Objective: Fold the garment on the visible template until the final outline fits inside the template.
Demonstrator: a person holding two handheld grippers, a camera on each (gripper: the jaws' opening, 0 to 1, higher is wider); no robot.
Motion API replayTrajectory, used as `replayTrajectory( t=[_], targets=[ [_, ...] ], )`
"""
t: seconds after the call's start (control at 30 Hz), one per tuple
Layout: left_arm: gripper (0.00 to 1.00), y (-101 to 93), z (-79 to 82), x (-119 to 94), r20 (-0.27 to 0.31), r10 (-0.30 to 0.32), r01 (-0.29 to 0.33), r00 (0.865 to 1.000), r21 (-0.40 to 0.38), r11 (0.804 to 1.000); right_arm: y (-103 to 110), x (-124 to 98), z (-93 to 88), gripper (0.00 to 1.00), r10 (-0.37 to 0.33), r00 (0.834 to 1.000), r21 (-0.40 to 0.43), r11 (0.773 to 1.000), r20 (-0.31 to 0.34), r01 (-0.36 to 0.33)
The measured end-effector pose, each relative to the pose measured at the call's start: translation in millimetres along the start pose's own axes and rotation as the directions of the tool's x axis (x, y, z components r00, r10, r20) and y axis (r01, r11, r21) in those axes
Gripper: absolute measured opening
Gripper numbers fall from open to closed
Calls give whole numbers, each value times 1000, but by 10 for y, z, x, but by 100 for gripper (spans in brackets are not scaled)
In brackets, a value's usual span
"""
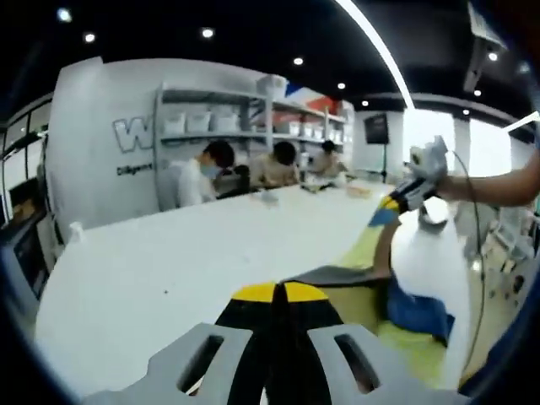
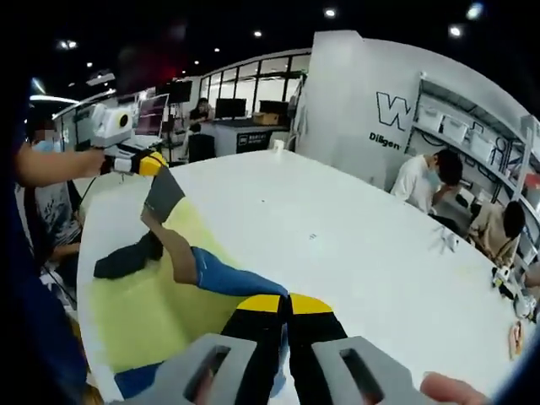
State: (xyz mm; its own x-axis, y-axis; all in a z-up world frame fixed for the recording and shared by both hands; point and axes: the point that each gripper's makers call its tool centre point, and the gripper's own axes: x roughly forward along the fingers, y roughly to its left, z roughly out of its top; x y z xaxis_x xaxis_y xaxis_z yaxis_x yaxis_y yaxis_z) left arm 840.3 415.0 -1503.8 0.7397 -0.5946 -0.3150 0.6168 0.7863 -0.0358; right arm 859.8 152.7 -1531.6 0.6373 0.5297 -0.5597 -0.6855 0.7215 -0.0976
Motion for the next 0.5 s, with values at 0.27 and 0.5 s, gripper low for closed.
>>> replayTrajectory(
  t=[0.27,0.5],
  targets=[
    [2,579,-482,641,-79,101,-111,992,-130,985,-423,810,-347,0,-68,994,214,973,-86,85],
    [21,869,-805,791,-137,172,-191,975,-142,971,-703,900,-591,22,-216,968,266,933,-131,244]
  ],
)
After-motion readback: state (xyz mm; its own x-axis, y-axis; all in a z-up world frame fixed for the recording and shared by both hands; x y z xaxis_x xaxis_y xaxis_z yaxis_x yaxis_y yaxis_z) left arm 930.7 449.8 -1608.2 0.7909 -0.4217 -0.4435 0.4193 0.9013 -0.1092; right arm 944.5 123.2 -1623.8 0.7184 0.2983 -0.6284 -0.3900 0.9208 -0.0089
